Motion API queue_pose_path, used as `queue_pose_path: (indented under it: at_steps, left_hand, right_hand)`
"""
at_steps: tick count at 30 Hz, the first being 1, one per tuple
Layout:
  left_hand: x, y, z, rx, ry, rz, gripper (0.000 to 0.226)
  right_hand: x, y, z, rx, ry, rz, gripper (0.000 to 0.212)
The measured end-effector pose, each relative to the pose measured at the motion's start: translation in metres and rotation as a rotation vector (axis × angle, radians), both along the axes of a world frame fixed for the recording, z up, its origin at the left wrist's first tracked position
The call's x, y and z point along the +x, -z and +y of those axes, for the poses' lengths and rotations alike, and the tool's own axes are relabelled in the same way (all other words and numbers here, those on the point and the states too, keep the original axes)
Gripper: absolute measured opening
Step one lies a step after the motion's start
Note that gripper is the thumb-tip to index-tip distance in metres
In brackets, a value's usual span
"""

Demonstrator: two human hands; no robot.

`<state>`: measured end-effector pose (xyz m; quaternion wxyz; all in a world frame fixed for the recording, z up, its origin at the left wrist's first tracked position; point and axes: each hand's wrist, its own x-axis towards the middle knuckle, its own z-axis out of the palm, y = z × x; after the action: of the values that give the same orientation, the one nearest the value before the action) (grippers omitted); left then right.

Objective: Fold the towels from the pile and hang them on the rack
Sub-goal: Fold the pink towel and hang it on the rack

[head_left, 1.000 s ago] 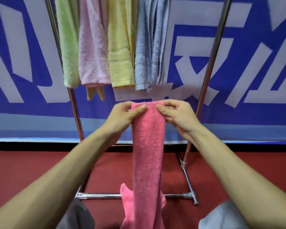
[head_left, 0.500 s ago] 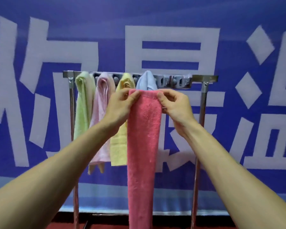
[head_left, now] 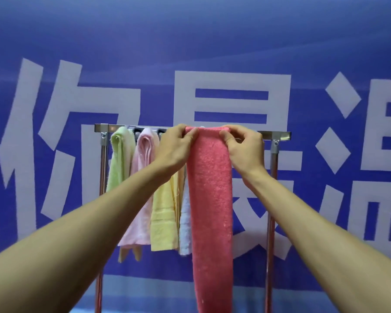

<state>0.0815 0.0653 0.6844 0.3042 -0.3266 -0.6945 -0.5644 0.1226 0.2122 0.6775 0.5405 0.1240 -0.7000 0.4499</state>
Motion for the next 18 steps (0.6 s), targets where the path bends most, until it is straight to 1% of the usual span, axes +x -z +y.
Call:
queue_pose_path:
  at_steps: [3,5,7,10,12,13,15,16,17,18]
  left_hand:
    - [0.001,0.011,0.003,0.058,0.084,-0.152,0.027]
    - [0.001,0.018,0.004,0.076,0.133,-0.212,0.028]
    - [0.005,0.025,0.007,0.084,0.182,-0.263,0.026]
    - [0.014,0.033,0.012,0.07,0.224,-0.336,0.02]
    - [0.02,0.039,0.015,0.055,0.238,-0.369,0.024]
    - [0.022,0.045,0.017,0.039,0.238,-0.378,0.029]
    - [0.027,0.056,0.017,0.006,0.234,-0.387,0.036]
    - [0.03,0.062,0.016,0.0,0.238,-0.397,0.037]
    - [0.031,0.068,0.015,0.003,0.245,-0.413,0.035]
    - [0.033,0.075,0.013,0.016,0.252,-0.434,0.032]
  right_hand:
    - [0.0,0.003,-0.002,-0.022,-0.078,-0.1,0.012]
    - [0.0,0.008,0.002,-0.065,-0.151,-0.186,0.009]
    - [0.001,0.017,0.009,-0.095,-0.221,-0.253,0.012]
    - [0.007,0.031,0.017,-0.196,-0.353,-0.347,0.024]
    - [0.012,0.043,0.024,-0.254,-0.469,-0.469,0.033]
    - [0.016,0.052,0.028,-0.25,-0.541,-0.55,0.04]
    - [0.022,0.074,0.036,-0.19,-0.678,-0.717,0.062]
    - [0.026,0.085,0.039,-0.154,-0.7,-0.784,0.072]
    - [0.031,0.096,0.042,-0.121,-0.711,-0.832,0.075]
    - [0.035,0.107,0.043,-0.097,-0.726,-0.858,0.07]
